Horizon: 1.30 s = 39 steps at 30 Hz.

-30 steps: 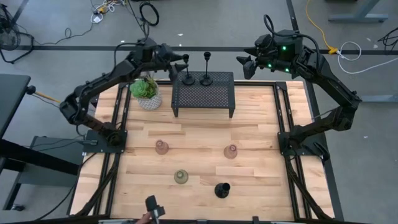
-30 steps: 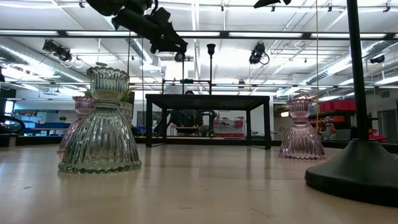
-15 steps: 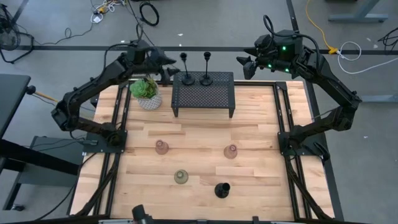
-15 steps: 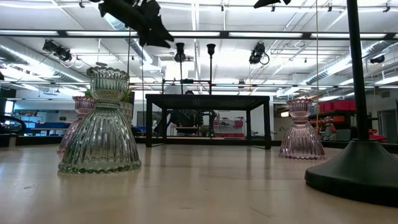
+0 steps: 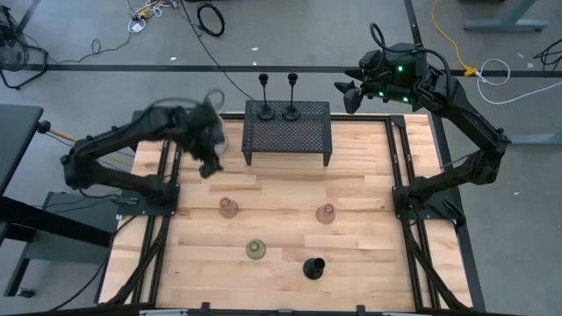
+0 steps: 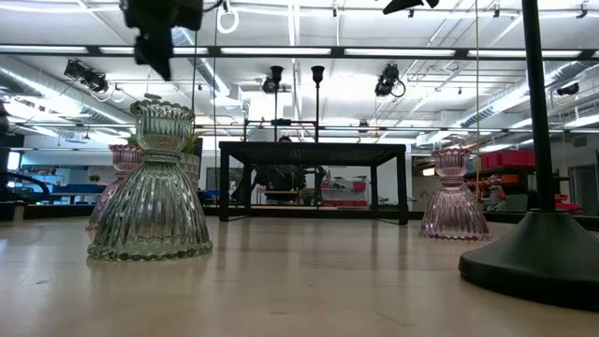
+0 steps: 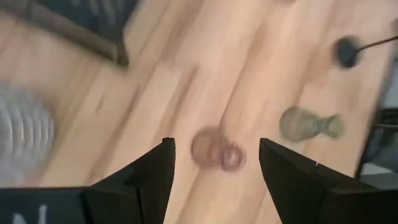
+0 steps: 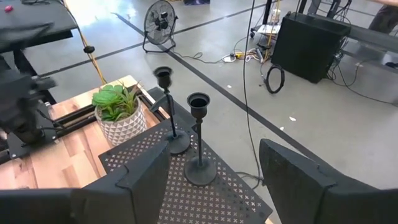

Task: Pick & Place candle stick holders
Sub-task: Put the left pink glass candle holder on the shelf

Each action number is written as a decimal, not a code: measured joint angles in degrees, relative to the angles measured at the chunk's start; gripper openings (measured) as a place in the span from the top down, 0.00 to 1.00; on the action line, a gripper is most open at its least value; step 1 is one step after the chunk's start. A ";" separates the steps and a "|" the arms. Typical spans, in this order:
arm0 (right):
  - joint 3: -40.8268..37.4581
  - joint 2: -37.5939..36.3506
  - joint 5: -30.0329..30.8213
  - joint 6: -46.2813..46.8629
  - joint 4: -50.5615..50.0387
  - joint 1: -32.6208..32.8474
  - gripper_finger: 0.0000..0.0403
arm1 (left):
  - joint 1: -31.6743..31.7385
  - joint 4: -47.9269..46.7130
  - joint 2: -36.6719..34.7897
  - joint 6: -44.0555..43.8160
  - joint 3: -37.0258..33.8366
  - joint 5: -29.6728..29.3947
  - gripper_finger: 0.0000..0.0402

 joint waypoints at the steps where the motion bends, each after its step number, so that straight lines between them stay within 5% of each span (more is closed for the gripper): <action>1: 0.00 0.00 0.00 -0.36 -0.02 0.00 0.38 | -3.36 -0.91 0.00 -4.15 0.00 -2.76 0.41; 7: 0.00 0.00 0.00 -1.27 0.09 0.00 0.38 | -20.24 0.01 2.16 -25.01 0.01 -15.18 0.41; 13: 0.00 0.00 -0.45 -3.75 0.03 -0.01 0.38 | -29.62 -2.41 9.12 -37.35 -0.02 -23.41 0.41; 26: 0.00 0.00 -0.64 -6.00 -1.52 -0.01 0.38 | -32.61 -6.33 27.41 -41.27 -0.04 -19.68 0.41; 39: 0.00 0.00 -2.15 -6.05 -4.43 0.00 0.38 | -32.91 -1.91 28.22 -44.31 -1.39 -18.58 0.41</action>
